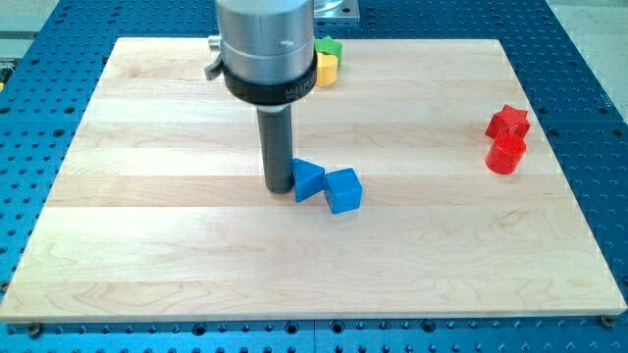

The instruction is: Place the blue blocks at the center of the board

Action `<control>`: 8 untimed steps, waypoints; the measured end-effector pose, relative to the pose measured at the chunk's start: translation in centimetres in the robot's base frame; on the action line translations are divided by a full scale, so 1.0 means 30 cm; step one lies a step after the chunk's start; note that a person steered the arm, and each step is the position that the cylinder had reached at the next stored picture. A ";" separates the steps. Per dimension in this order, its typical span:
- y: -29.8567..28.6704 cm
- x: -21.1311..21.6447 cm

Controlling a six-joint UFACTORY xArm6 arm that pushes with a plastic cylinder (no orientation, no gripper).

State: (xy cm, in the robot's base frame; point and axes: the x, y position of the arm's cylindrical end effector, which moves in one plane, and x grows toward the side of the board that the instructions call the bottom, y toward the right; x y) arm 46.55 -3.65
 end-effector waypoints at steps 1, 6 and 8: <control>-0.069 0.019; 0.032 -0.110; -0.040 0.083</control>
State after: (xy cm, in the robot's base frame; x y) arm 49.03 -4.85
